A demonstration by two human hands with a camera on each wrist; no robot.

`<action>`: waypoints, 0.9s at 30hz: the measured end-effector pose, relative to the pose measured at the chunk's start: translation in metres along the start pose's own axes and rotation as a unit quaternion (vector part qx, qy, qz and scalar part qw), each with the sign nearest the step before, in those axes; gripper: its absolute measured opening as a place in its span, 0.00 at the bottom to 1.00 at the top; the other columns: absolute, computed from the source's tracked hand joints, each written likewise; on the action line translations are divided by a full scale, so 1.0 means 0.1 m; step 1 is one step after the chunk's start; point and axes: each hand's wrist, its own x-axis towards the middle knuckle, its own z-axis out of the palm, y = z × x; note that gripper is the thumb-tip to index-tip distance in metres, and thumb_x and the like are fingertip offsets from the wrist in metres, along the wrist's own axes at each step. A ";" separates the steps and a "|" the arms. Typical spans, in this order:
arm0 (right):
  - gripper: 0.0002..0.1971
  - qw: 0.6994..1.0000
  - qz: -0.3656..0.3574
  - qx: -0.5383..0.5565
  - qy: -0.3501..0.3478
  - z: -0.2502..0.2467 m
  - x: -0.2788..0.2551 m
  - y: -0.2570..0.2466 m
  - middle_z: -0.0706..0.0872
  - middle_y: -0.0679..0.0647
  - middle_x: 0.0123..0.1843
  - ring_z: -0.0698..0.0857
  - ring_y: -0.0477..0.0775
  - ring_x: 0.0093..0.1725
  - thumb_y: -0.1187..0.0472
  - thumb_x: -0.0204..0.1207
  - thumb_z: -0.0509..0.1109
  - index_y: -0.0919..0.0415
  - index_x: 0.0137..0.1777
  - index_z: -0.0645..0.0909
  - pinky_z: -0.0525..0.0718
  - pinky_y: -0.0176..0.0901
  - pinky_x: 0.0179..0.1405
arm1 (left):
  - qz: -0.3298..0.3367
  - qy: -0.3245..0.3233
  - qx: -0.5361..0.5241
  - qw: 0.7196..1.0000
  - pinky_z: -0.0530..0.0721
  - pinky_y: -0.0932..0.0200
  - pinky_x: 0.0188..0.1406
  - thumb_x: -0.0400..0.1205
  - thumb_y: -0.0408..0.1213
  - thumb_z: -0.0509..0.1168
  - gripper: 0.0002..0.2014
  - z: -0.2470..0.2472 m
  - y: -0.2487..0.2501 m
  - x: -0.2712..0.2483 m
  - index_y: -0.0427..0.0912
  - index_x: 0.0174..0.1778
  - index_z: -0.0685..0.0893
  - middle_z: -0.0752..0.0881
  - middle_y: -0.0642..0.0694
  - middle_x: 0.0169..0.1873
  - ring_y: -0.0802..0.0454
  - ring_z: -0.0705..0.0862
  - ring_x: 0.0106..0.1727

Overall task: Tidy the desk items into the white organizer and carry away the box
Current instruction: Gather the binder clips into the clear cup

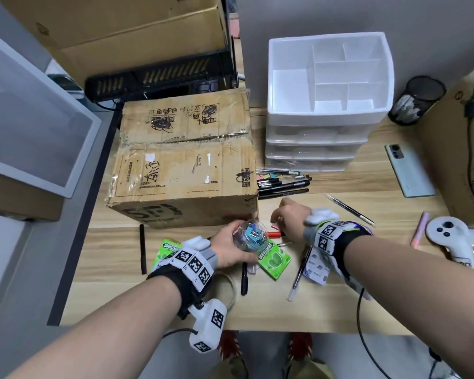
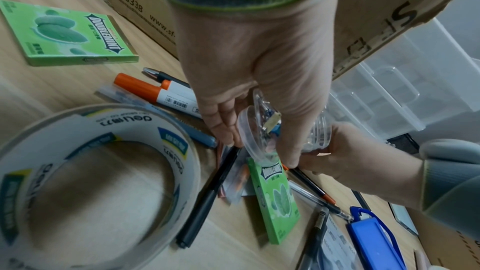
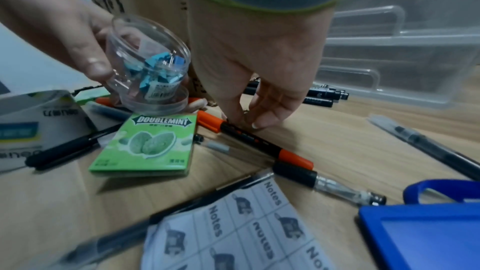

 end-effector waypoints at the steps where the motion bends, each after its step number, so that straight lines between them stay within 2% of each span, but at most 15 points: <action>1: 0.09 1.000 -0.002 -0.003 0.000 0.00 0.02 0.01 0.81 0.50 0.55 0.85 0.54 0.46 0.59 0.77 0.72 0.44 0.53 0.88 0.84 0.42 0.38 | 0.001 -0.002 0.006 1.000 0.84 0.53 0.65 0.55 0.40 0.87 0.46 -0.01 -0.01 0.01 0.49 0.70 0.76 0.88 0.54 0.55 0.57 0.87 0.57; 4: 0.07 1.000 -0.013 -0.011 -0.015 -0.01 0.04 0.03 0.79 0.49 0.51 0.84 0.53 0.42 0.59 0.74 0.72 0.46 0.49 0.87 0.85 0.44 0.36 | -0.001 -0.001 0.009 1.000 0.84 0.51 0.66 0.49 0.47 0.86 0.49 -0.01 -0.03 0.01 0.52 0.68 0.76 0.89 0.55 0.55 0.57 0.87 0.57; 6: 0.05 1.000 -0.009 -0.023 -0.011 -0.03 0.02 0.02 0.80 0.51 0.50 0.84 0.54 0.42 0.56 0.74 0.70 0.50 0.47 0.86 0.87 0.48 0.38 | -0.004 0.005 0.015 1.000 0.83 0.52 0.66 0.51 0.45 0.87 0.48 -0.01 -0.02 0.01 0.51 0.70 0.76 0.88 0.55 0.55 0.57 0.87 0.57; 8: 0.06 1.000 0.020 -0.004 -0.003 -0.06 0.01 0.02 0.82 0.50 0.46 0.84 0.54 0.41 0.52 0.73 0.69 0.53 0.44 0.84 0.86 0.47 0.39 | -0.005 0.014 0.021 1.000 0.83 0.52 0.66 0.51 0.48 0.87 0.51 -0.02 -0.01 0.00 0.48 0.72 0.75 0.88 0.54 0.57 0.57 0.87 0.58; 9: 0.07 0.999 0.041 0.030 0.004 -0.09 0.01 0.02 0.84 0.48 0.42 0.84 0.53 0.40 0.51 0.71 0.71 0.53 0.42 0.83 0.85 0.45 0.38 | -0.006 0.017 0.021 1.000 0.83 0.52 0.66 0.49 0.50 0.86 0.54 -0.02 -0.02 0.00 0.48 0.74 0.75 0.88 0.54 0.57 0.56 0.87 0.58; 11: 0.07 0.985 0.069 0.156 0.016 -0.18 -0.01 0.02 0.87 0.46 0.36 0.85 0.49 0.38 0.52 0.68 0.75 0.54 0.41 0.84 0.85 0.44 0.38 | -0.006 0.020 0.016 1.000 0.83 0.53 0.67 0.52 0.47 0.88 0.53 -0.03 -0.01 0.00 0.47 0.75 0.74 0.87 0.53 0.59 0.56 0.86 0.59; 14: 0.06 0.939 0.052 0.340 -0.008 -0.37 -0.09 -0.03 0.88 0.45 0.32 0.84 0.40 0.30 0.63 0.69 0.79 0.62 0.44 0.87 0.87 0.37 0.39 | -0.007 0.018 0.011 1.000 0.81 0.57 0.66 0.57 0.42 0.88 0.50 -0.03 0.02 0.00 0.47 0.75 0.73 0.87 0.52 0.59 0.56 0.86 0.59; 16: 0.07 0.920 0.021 0.387 -0.050 -0.46 -0.14 -0.09 0.86 0.45 0.29 0.81 0.37 0.27 0.64 0.69 0.81 0.64 0.45 0.88 0.84 0.32 0.35 | -0.004 0.017 0.011 1.000 0.82 0.57 0.66 0.56 0.44 0.88 0.49 -0.03 0.01 0.00 0.47 0.74 0.74 0.88 0.52 0.58 0.57 0.87 0.58; 19: 0.09 0.917 -0.035 0.384 -0.103 -0.47 -0.18 -0.20 0.87 0.49 0.30 0.81 0.38 0.27 0.62 0.68 0.83 0.64 0.45 0.90 0.82 0.31 0.33 | 0.002 0.015 0.011 1.000 0.84 0.55 0.64 0.51 0.49 0.86 0.50 -0.03 0.02 0.00 0.48 0.72 0.75 0.89 0.53 0.55 0.57 0.88 0.55; 23: 0.09 0.911 -0.038 0.392 -0.123 -0.39 -0.15 -0.18 0.90 0.55 0.37 0.84 0.43 0.33 0.62 0.69 0.83 0.64 0.48 0.91 0.84 0.36 0.41 | 0.002 0.009 0.013 1.000 0.82 0.55 0.66 0.54 0.45 0.86 0.49 -0.01 0.03 0.03 0.48 0.73 0.74 0.88 0.53 0.56 0.56 0.87 0.56; 26: 0.03 0.929 0.006 0.365 -0.063 -0.32 -0.07 -0.06 0.89 0.46 0.34 0.85 0.39 0.33 0.66 0.73 0.77 0.58 0.44 0.91 0.86 0.40 0.45 | -0.004 0.003 0.004 1.000 0.81 0.61 0.65 0.58 0.39 0.87 0.48 -0.01 0.03 0.03 0.47 0.74 0.72 0.87 0.53 0.57 0.56 0.86 0.58; 27: 0.06 0.939 0.035 0.341 -0.025 -0.30 -0.02 -0.01 0.89 0.44 0.36 0.86 0.39 0.36 0.66 0.74 0.74 0.54 0.44 0.89 0.87 0.40 0.46 | -0.005 0.003 0.001 1.000 0.80 0.63 0.63 0.60 0.37 0.87 0.47 -0.01 0.03 0.03 0.48 0.73 0.72 0.87 0.53 0.57 0.56 0.86 0.57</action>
